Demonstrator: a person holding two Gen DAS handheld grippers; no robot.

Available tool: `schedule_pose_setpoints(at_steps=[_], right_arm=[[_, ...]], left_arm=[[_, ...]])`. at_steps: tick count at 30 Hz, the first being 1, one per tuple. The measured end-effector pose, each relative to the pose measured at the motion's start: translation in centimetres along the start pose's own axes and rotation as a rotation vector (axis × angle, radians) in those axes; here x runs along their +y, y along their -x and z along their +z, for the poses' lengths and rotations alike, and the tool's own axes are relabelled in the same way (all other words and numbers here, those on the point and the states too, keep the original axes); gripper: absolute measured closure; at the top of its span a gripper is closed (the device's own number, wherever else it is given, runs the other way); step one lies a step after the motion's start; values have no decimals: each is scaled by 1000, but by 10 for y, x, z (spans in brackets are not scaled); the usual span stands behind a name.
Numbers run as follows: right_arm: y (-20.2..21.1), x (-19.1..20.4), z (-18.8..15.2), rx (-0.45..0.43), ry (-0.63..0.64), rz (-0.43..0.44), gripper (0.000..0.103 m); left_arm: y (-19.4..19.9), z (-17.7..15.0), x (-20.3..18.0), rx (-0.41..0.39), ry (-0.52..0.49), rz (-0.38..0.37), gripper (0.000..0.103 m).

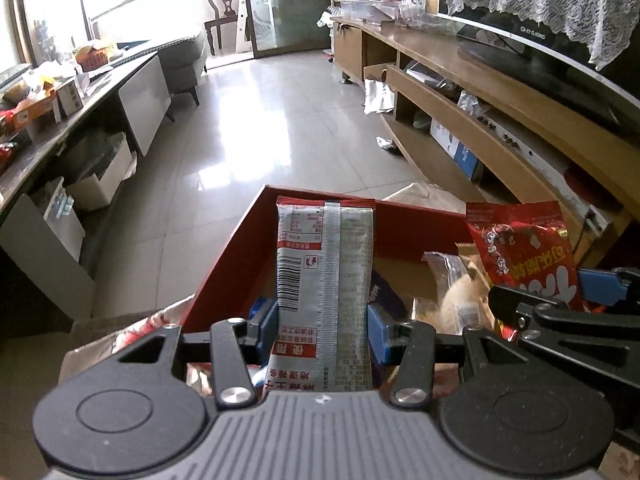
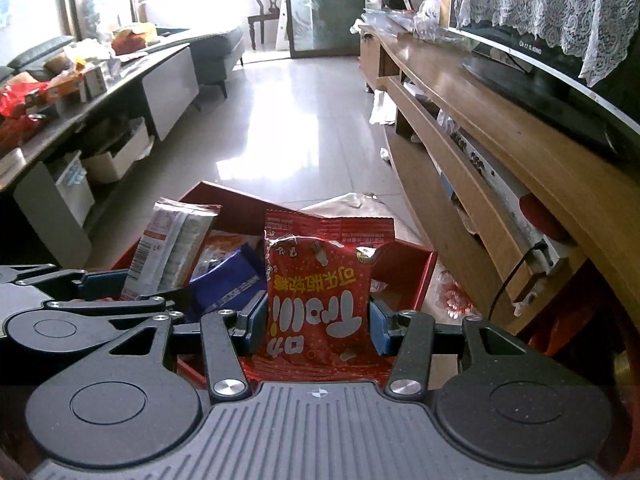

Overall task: Organize snacks
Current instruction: 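Carry both held packets over the red box, then open the left tool then the right tool to drop both packets into the box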

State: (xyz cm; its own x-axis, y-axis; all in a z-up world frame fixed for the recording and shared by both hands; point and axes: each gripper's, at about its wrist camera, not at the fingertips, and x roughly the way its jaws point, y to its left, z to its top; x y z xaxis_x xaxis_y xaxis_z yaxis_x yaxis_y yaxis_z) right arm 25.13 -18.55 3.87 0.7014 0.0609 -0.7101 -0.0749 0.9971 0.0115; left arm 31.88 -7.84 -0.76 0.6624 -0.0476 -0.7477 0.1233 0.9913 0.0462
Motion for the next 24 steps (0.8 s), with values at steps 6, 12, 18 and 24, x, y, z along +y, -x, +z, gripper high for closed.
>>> schedule_pose_setpoints(at_steps=[6, 12, 18, 24], right_arm=[[-16, -4, 3, 15, -14, -5, 45], [-30, -4, 3, 34, -13, -5, 45], [-33, -3, 2, 45, -8, -4, 43], [-31, -2, 3, 59, -12, -3, 41]], left_arm=[[-20, 2, -2, 19, -3, 11, 53], [-30, 3, -2, 31, -4, 13, 62], [-34, -1, -2, 45, -17, 25, 62], [-29, -1, 3, 55, -4, 28, 57]])
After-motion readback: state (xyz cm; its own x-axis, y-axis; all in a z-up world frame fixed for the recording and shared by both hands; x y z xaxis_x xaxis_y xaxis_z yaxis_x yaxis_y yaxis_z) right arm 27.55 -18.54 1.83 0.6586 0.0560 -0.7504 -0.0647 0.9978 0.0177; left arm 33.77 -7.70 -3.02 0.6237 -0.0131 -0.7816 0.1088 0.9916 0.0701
